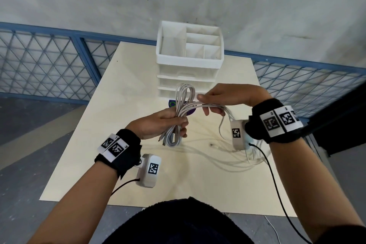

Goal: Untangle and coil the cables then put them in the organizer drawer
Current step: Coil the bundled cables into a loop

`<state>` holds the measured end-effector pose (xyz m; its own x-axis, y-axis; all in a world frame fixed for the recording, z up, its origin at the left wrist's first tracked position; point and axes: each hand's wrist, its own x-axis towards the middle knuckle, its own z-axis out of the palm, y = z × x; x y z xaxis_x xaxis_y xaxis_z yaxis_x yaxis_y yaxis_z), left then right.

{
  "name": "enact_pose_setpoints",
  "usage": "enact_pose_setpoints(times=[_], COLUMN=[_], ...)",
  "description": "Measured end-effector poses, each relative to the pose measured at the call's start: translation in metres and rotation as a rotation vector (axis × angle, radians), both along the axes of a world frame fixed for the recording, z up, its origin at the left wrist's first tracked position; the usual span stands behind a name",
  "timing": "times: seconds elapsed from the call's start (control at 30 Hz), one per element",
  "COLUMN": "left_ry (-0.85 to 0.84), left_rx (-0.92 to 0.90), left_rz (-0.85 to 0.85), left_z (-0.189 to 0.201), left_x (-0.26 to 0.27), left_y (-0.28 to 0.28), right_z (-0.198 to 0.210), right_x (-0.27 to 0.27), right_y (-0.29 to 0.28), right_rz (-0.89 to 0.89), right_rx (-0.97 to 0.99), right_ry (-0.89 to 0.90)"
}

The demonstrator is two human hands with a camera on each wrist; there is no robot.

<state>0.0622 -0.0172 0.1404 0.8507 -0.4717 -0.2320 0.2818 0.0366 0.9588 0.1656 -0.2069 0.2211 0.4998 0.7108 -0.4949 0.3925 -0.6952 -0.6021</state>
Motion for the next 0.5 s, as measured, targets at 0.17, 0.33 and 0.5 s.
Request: enact_pose_setpoints(times=[0.17,0.33,0.5], left_ry=[0.011,-0.029,-0.037], left_rx=[0.092,0.45,0.466], left_rz=[0.041,-0.026,0.003], left_z=[0.004,0.002,0.002], left_x=[-0.003,0.0,-0.002], left_y=[-0.001,-0.018,-0.029], right_z=[-0.008,-0.004,-0.009], right_x=[-0.001,-0.008,0.001], right_y=[-0.016,0.01,0.018], right_rz=[-0.048,0.013,-0.048], right_rx=[0.058,0.103,0.165], right_ry=[0.101,-0.291,-0.41])
